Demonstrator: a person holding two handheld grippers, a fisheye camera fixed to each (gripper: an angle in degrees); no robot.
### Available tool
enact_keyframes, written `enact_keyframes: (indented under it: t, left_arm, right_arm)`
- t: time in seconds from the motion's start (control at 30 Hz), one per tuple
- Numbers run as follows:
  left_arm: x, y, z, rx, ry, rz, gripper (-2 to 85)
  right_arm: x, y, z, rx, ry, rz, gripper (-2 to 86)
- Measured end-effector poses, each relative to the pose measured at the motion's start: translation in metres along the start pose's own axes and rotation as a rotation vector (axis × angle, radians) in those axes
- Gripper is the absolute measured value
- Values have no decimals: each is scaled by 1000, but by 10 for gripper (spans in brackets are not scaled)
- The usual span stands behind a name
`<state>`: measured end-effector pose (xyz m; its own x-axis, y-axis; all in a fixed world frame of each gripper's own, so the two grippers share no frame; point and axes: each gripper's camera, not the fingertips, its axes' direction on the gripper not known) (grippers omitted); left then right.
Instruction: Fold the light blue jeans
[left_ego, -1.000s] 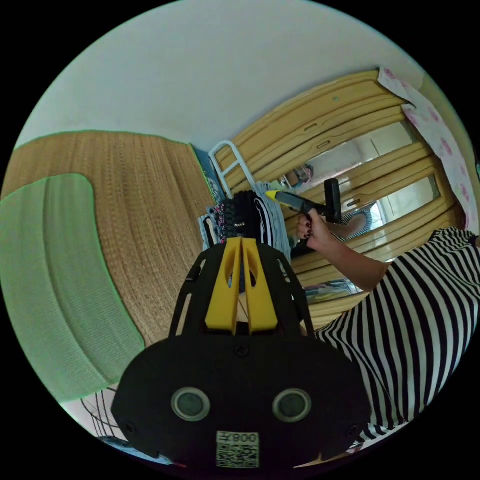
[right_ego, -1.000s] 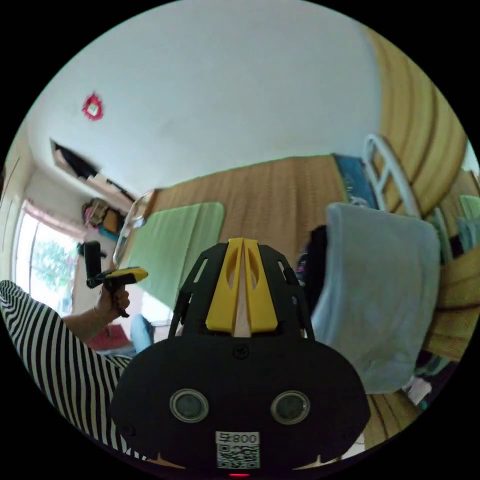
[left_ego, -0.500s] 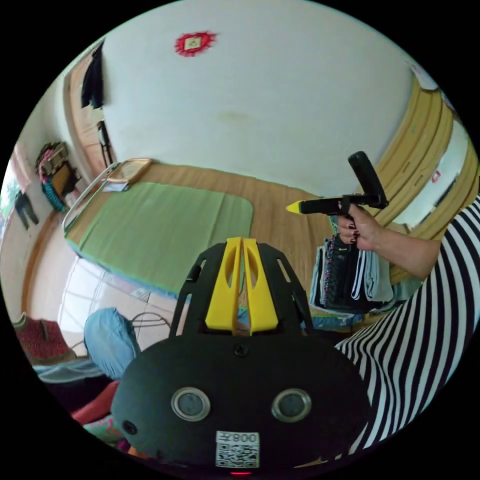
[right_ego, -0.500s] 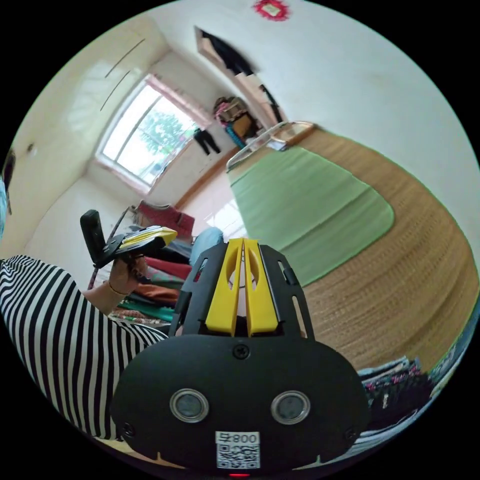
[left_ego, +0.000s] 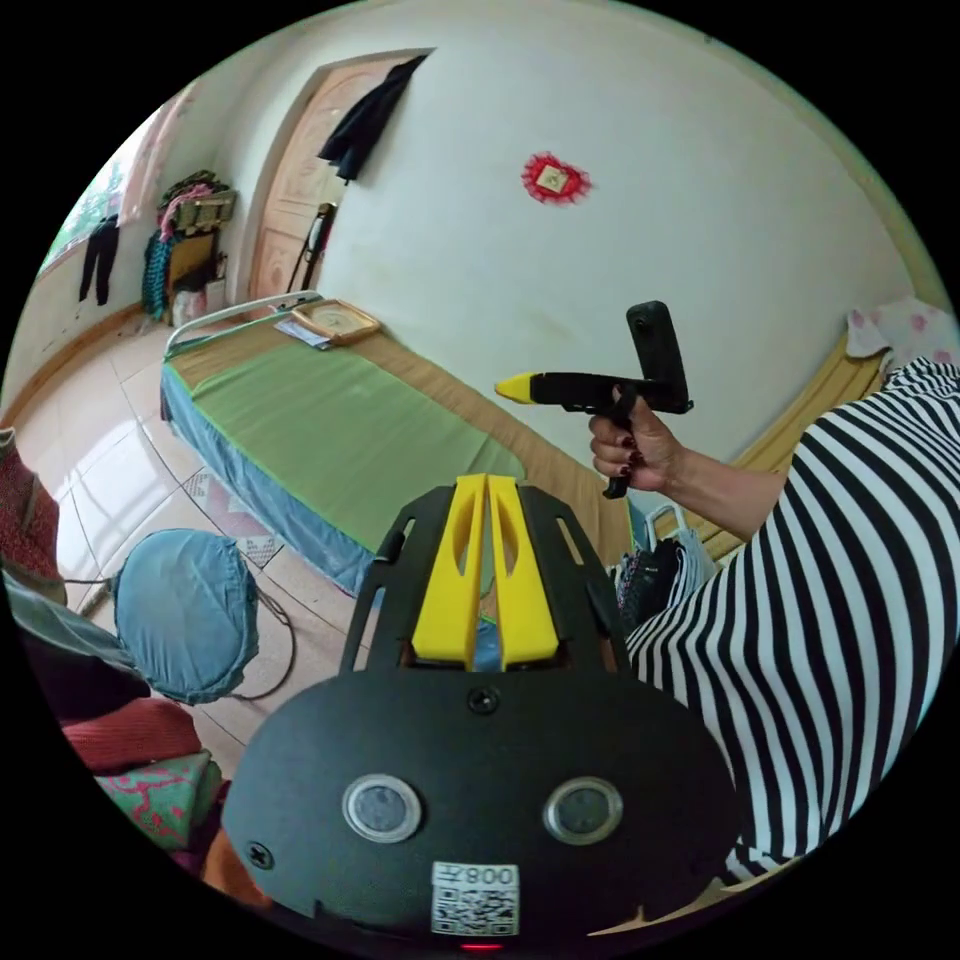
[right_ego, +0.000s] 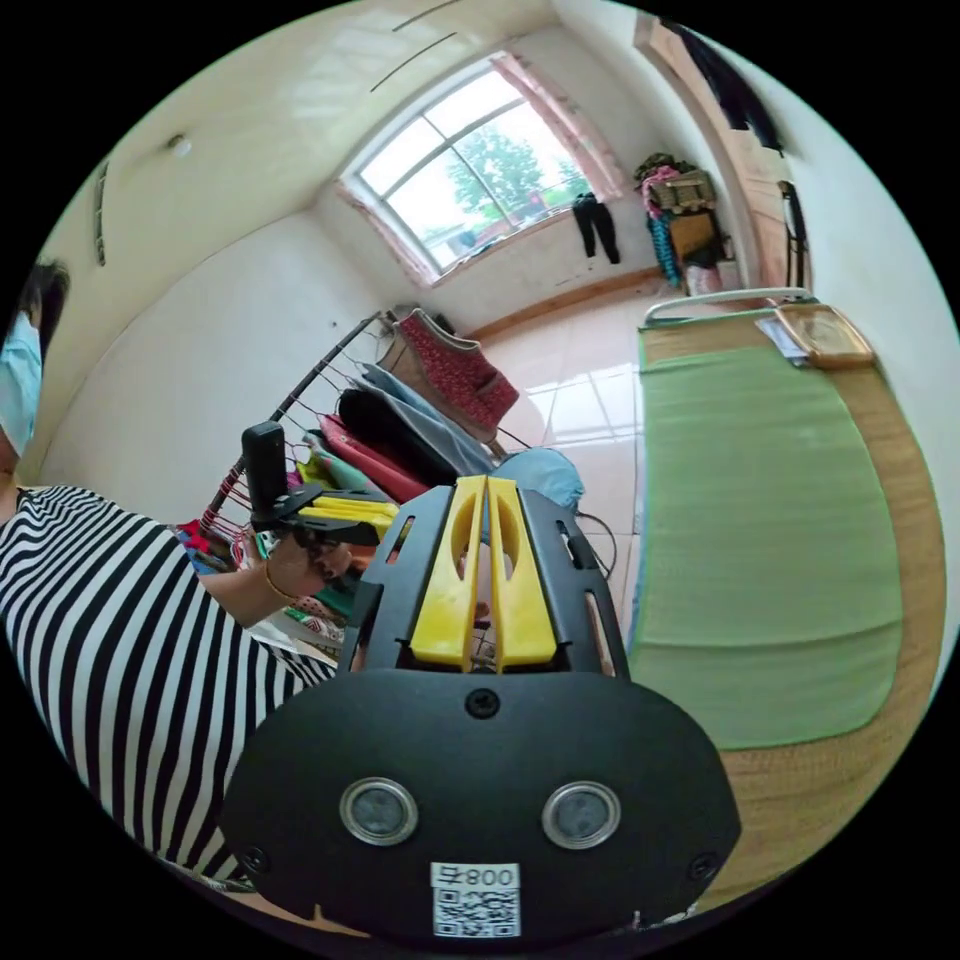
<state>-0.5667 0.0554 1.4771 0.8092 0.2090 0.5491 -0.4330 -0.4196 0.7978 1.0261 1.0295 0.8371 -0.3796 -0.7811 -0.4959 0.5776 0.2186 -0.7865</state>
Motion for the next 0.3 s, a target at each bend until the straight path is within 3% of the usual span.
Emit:
enact_keyframes:
  t: [0.13, 0.3]
  left_arm:
    - [-51, 10, -86, 107, -33, -82, 3]
    - [-70, 6, -186, 203, -317, -56, 3]
  right_arm:
    - [-16, -87, 51, -46, -31, -83, 17]
    - [-25, -167, 93, -66, -44, -141, 25]
